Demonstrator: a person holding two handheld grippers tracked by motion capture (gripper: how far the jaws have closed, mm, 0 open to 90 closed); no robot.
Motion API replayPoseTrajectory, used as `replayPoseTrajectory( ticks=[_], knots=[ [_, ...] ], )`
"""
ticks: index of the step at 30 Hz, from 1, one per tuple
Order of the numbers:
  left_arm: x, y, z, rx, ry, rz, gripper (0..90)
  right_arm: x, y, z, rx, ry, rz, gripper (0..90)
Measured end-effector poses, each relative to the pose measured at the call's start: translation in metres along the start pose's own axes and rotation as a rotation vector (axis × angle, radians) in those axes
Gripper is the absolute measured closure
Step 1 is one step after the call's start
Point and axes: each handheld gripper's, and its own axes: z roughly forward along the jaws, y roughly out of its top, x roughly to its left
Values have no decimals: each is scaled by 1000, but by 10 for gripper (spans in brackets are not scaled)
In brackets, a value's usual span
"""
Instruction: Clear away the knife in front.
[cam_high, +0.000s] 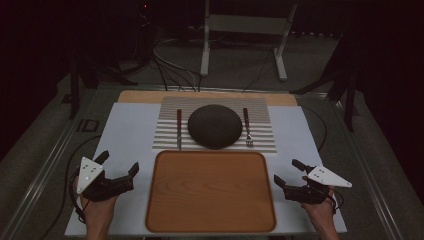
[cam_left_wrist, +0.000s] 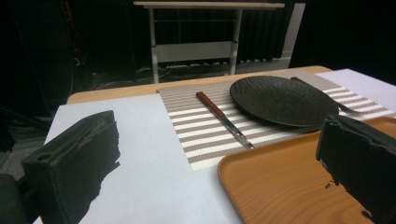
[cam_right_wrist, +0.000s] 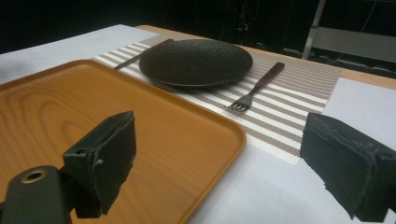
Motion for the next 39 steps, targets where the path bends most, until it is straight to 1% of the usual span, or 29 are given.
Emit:
replayPoseTrajectory(
  ticks=[5,12,14,15,16,18,22,25,29,33,39],
  knots=[
    [1,-1,-1,-6,15,-6,1,0,0,0,2,-1,0,109],
    [-2,-1,0,-3,7,1,1,1,0,1,6,0,-5,109],
    [-2,-1,1,4,4,4,1,1,0,1,12,-3,-2,109],
    [-2,-2,2,27,-9,6,1,1,-1,1,14,-3,3,109],
    [-2,-2,2,27,-9,6,2,1,-1,1,14,-3,3,109],
    [-2,-2,4,47,-23,0,1,1,0,0,8,-3,4,109],
    [-1,-1,4,41,-29,-2,1,1,0,0,10,-3,4,109],
    [4,3,6,29,-27,-11,1,1,0,-1,9,-6,4,109],
    [5,7,8,29,-14,-9,2,1,-1,-1,10,-12,2,109],
    [5,9,10,31,-19,-1,9,2,0,-1,7,-16,4,109],
    [5,14,13,32,-28,-6,9,1,0,-2,6,-17,4,109]
  ],
)
